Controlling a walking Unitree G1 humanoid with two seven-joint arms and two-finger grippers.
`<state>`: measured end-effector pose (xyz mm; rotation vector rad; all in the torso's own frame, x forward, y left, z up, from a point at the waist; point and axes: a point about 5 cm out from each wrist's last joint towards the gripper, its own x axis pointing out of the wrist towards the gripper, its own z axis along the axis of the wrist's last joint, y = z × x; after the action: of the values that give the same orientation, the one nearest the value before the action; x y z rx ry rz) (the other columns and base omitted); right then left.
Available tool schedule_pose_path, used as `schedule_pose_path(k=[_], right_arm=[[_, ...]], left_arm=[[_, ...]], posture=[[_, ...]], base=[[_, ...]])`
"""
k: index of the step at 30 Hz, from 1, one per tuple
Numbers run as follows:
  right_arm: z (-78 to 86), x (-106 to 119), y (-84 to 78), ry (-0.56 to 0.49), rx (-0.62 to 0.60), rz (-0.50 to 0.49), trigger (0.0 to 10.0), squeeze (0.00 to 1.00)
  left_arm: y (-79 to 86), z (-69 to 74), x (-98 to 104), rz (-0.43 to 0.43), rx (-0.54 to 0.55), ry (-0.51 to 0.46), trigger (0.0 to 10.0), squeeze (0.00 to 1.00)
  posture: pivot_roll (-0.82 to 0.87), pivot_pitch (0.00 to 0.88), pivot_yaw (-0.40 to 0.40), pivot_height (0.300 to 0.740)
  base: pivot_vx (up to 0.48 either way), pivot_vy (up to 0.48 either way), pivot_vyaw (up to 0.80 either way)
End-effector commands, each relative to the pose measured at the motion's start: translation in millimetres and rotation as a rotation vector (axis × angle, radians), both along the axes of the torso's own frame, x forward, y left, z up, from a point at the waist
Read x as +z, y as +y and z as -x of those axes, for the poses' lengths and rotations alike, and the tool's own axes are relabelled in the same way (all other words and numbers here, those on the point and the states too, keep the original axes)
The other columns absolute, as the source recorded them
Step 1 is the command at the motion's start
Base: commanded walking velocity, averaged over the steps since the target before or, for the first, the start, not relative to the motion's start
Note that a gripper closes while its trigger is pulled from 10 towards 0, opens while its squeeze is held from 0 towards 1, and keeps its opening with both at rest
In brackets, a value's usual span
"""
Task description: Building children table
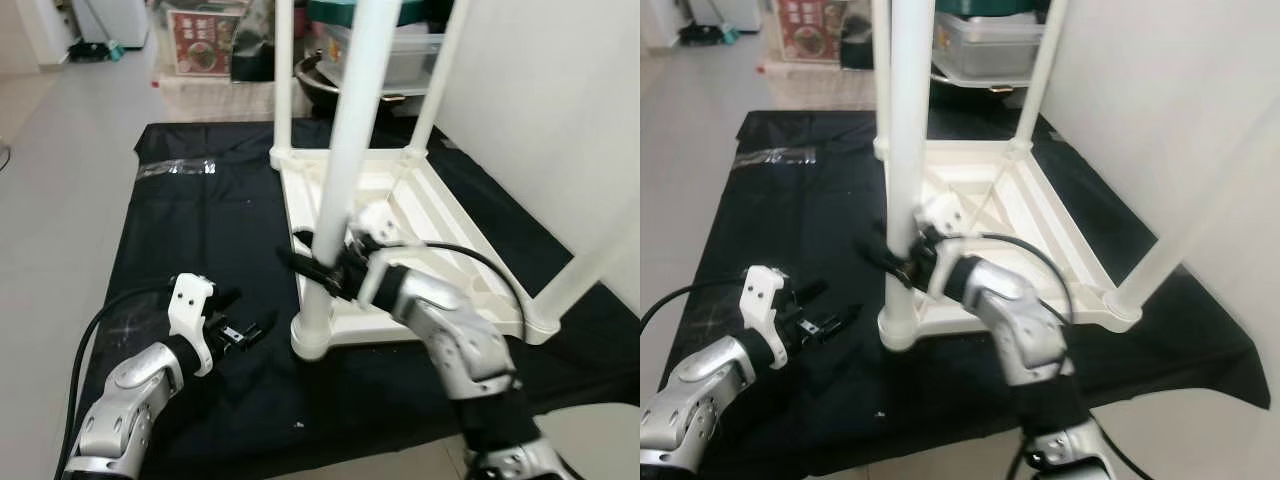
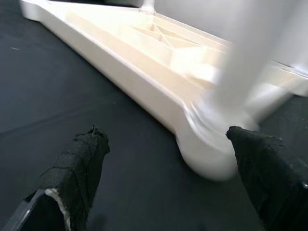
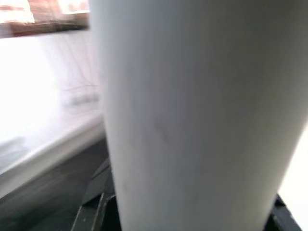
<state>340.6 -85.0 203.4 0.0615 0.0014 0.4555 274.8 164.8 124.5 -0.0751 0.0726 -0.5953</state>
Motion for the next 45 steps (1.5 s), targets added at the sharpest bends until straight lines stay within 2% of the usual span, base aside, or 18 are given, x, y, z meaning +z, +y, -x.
schedule_pose_path(k=[1, 4, 5, 6, 7, 10, 11, 14, 15, 17, 18, 21, 27, 28, 31, 38, 40, 45], right_arm=[[-6.8, -29, -76.1, 0.167, -0.593, 0.056, 0.0, 0.00], [12.1, -38, -90.5, 0.180, -0.778, 0.063, 0.0, 0.00], [18.3, -41, -77.8, 0.193, -0.698, 0.054, 3.1, 0.00], [22.1, -42, -67.8, 0.202, -0.633, 0.045, 3.1, 0.00], [24.9, -38, -49.7, 0.169, -0.489, 0.025, 10.0, 0.00], [30.6, -25, -27.6, 0.100, -0.289, -0.030, 10.0, 0.00], [29.4, -21, -23.8, 0.079, -0.216, -0.036, 10.0, 1.00], [23.1, -13, -25.8, 0.067, -0.144, -0.023, 10.0, 1.00], [19.6, -4, -27.5, 0.061, -0.033, -0.026, 10.0, 0.00], [19.6, -4, -27.5, 0.061, -0.033, -0.026, 10.0, 0.00], [29.1, 24, -33.1, -0.049, 0.318, -0.017, 10.0, 0.00], [40.0, 35, -39.7, -0.121, 0.539, 0.035, 10.0, 0.00], [25.9, 18, -37.5, -0.064, 0.721, 0.046, 10.0, 0.00], [25.3, 12, -31.3, -0.032, 0.762, 0.026, 0.0, 0.00], [24.1, 4, -22.9, -0.007, 0.776, 0.030, 0.0, 0.00], [6.3, -24, 0.4, 0.118, 0.516, 0.055, 0.0, 0.00], [-15.6, -57, -58.1, 0.286, -0.439, 0.126, 0.0, 0.00], [10.7, -70, -91.6, 0.315, -0.716, 0.141, 0.0, 0.00]], left_arm=[[3.2, 3.8, -5, -0.001, 0.007, 0.022, 10.0, 0.00], [-0.4, 4.5, -6, 0.003, 0.001, 0.025, 10.0, 0.00], [-1.1, 5.1, -6, 0.006, -0.001, 0.026, 10.0, 0.00], [-1.4, 5.5, -6, 0.007, -0.003, 0.026, 10.0, 0.00], [-1.0, 6.3, -6, 0.008, -0.005, 0.028, 10.0, 0.00], [0.3, 7.3, -7, 0.005, -0.007, 0.032, 10.0, 0.00], [0.5, 7.4, -7, 0.004, -0.008, 0.032, 10.0, 0.00], [0.5, 6.9, -6, 0.005, -0.008, 0.031, 10.0, 0.00], [0.3, 6.6, -5, 0.006, -0.008, 0.029, 10.0, 0.00], [0.3, 6.6, -5, 0.006, -0.008, 0.029, 10.0, 0.00], [-0.3, 7.4, -5, 0.010, -0.009, 0.027, 10.0, 0.00], [-0.7, 8.3, -6, 0.012, -0.011, 0.028, 10.0, 0.00], [-3.3, 9.5, -5, 0.017, -0.028, 0.027, 10.0, 0.00], [-3.3, 10.0, -4, 0.016, -0.030, 0.027, 10.0, 0.00], [-2.6, 10.8, -3, 0.016, -0.032, 0.025, 10.0, 0.00], [1.3, 13.8, -3, 0.011, -0.028, 0.029, 10.0, 0.00], [-0.3, 15.2, -4, 0.013, -0.031, 0.034, 10.0, 0.00], [-0.6, 15.2, -5, 0.018, -0.034, 0.037, 10.0, 0.00]], posture=[[0.07, 0.000, -0.110, 0.740], [0.06, 0.000, -0.107, 0.740], [0.06, 0.000, -0.101, 0.740], [0.06, 0.000, -0.101, 0.740], [0.05, 0.000, -0.100, 0.740], [0.05, 0.000, -0.100, 0.740], [0.05, 0.000, -0.100, 0.740], [0.05, 0.000, -0.105, 0.740], [0.06, 0.000, -0.108, 0.740], [0.06, 0.000, -0.108, 0.740], [0.06, 0.000, -0.109, 0.740], [0.06, 0.000, -0.109, 0.740], [0.09, 0.000, -0.119, 0.740], [0.09, 0.000, -0.125, 0.740], [0.10, 0.000, -0.128, 0.740], [0.09, 0.000, -0.125, 0.740], [0.09, 0.000, -0.123, 0.740], [0.08, 0.000, -0.117, 0.740]], base=[[0.000, 0.000, 0.00], [0.000, 0.000, 0.00], [0.000, 0.000, 0.00], [0.000, 0.000, 0.00], [0.000, 0.000, 0.00], [0.000, 0.000, 0.00], [0.000, 0.000, 0.00], [0.000, 0.000, 0.00], [0.000, 0.000, 0.00], [0.000, 0.000, 0.00], [0.000, 0.000, 0.00], [0.000, 0.000, 0.00], [0.000, 0.000, 0.00], [0.000, 0.000, 0.00], [0.000, 0.000, 0.00], [0.000, 0.000, 0.00], [0.000, 0.000, 0.00], [0.000, 0.000, 0.00]])
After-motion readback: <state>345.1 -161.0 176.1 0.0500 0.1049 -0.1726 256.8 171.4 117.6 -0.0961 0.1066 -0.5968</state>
